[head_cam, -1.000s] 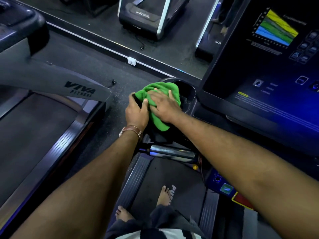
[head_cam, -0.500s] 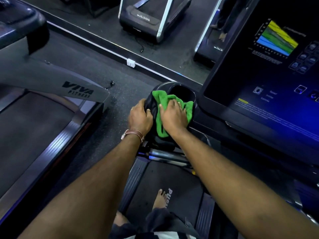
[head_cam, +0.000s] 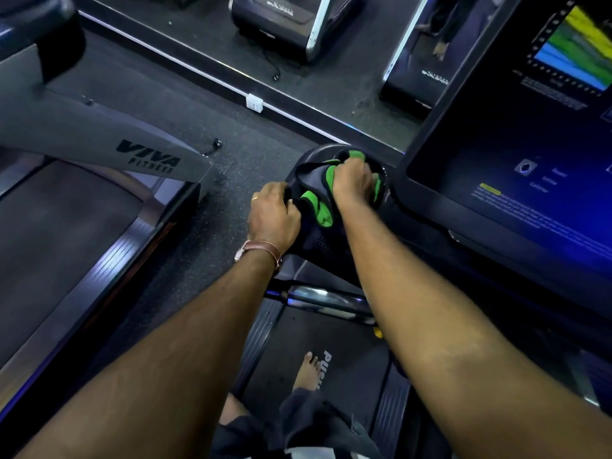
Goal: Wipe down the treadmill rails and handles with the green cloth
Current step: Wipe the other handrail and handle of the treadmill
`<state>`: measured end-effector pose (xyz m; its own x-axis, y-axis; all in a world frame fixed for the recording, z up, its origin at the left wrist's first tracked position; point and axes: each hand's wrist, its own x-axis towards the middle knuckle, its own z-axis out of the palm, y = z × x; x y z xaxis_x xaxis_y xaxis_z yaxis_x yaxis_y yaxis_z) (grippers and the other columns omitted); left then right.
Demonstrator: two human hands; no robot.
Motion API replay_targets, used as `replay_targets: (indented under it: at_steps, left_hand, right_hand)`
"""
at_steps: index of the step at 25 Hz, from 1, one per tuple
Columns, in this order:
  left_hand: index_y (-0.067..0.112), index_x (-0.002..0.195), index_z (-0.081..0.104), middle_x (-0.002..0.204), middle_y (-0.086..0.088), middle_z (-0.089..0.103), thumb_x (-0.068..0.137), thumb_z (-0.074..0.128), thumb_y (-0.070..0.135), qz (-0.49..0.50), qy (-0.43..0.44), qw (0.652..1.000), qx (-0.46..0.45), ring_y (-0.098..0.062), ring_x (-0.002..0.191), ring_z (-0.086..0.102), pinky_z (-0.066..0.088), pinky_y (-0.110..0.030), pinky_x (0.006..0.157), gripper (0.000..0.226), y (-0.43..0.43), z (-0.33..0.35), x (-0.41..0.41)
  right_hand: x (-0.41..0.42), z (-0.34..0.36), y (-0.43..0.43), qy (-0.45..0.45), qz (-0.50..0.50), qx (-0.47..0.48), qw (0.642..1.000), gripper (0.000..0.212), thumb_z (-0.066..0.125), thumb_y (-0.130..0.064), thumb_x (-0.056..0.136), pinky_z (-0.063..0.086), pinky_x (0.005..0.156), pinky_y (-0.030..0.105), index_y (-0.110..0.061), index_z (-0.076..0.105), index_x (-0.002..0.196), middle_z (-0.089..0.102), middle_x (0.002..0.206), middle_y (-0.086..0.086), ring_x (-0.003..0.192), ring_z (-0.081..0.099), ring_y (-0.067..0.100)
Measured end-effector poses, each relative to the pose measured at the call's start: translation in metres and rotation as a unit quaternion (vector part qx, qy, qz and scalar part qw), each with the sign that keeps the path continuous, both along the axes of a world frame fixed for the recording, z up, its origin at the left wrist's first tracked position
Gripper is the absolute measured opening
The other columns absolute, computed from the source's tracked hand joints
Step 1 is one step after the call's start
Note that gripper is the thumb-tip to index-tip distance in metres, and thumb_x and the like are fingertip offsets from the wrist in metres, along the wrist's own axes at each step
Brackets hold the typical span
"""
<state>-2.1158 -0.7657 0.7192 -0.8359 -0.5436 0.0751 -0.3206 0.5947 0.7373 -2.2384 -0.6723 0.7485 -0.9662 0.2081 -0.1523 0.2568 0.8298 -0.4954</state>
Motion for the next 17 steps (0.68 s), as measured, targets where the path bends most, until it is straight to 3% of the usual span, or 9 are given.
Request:
replay_targets:
  at_steps: [4,7,10,13,15,17]
  left_hand:
    - [0.004,0.105,0.063,0.109,-0.020,0.060,0.073,0.046,0.013,0.007,-0.004,1.000,-0.006,-0.037,0.101,0.053,0.041,-0.040,0.090,0.038,0.002,0.003,-0.005]
    - [0.003,0.103,0.065,0.106,-0.022,0.062,0.079,0.048,0.007,0.014,0.001,1.000,0.001,-0.038,0.099,0.055,0.041,-0.040,0.088,0.030,0.001,0.004,-0.005]
    - [0.002,0.100,0.065,0.101,-0.023,0.063,0.089,0.047,0.009,0.015,0.019,1.000,-0.016,-0.039,0.095,0.056,0.041,-0.041,0.085,0.022,-0.001,0.000,-0.004]
    - [0.004,0.100,0.064,0.103,-0.019,0.063,0.092,0.046,0.013,0.014,0.022,1.000,-0.015,-0.036,0.095,0.056,0.042,-0.040,0.084,0.022,0.000,-0.001,-0.001]
    - [0.005,0.104,0.064,0.107,-0.017,0.063,0.092,0.046,0.014,0.017,0.016,1.000,-0.011,-0.035,0.098,0.056,0.042,-0.040,0.085,0.023,0.000,0.001,0.001]
    - [0.006,0.107,0.063,0.111,-0.017,0.062,0.091,0.046,0.013,0.009,0.014,1.000,-0.010,-0.034,0.101,0.055,0.043,-0.039,0.087,0.024,0.001,0.003,0.003]
  right_hand:
    - [-0.001,0.016,0.011,-0.125,0.136,0.092,0.978,0.050,0.043,-0.033,0.091,0.036,0.108,0.039,-0.008,0.055,0.133,0.054,0.138,0.019,0.129,0.048,0.036]
    - [0.005,0.029,0.001,-0.148,0.277,0.292,0.904,0.051,0.051,-0.040,0.089,0.030,0.108,0.049,-0.017,0.054,0.135,0.051,0.143,0.008,0.133,0.043,0.035]
    - [0.011,0.026,0.003,-0.131,0.301,0.429,0.841,0.047,0.047,-0.036,0.097,0.026,0.107,0.059,-0.021,0.047,0.142,0.044,0.148,0.004,0.136,0.031,0.039]
    - [0.016,0.015,0.024,-0.018,0.379,0.527,0.760,0.048,0.031,-0.036,0.104,0.023,0.110,0.062,-0.016,0.041,0.147,0.037,0.150,0.013,0.138,0.025,0.044]
    - [0.014,0.014,0.028,0.003,0.396,0.528,0.751,0.048,0.030,-0.035,0.104,0.023,0.111,0.059,-0.017,0.044,0.145,0.034,0.150,0.014,0.138,0.024,0.045]
    - [0.010,0.022,0.025,-0.044,0.384,0.501,0.774,0.043,0.036,-0.033,0.102,0.027,0.110,0.049,-0.021,0.050,0.141,0.040,0.148,0.008,0.137,0.029,0.039]
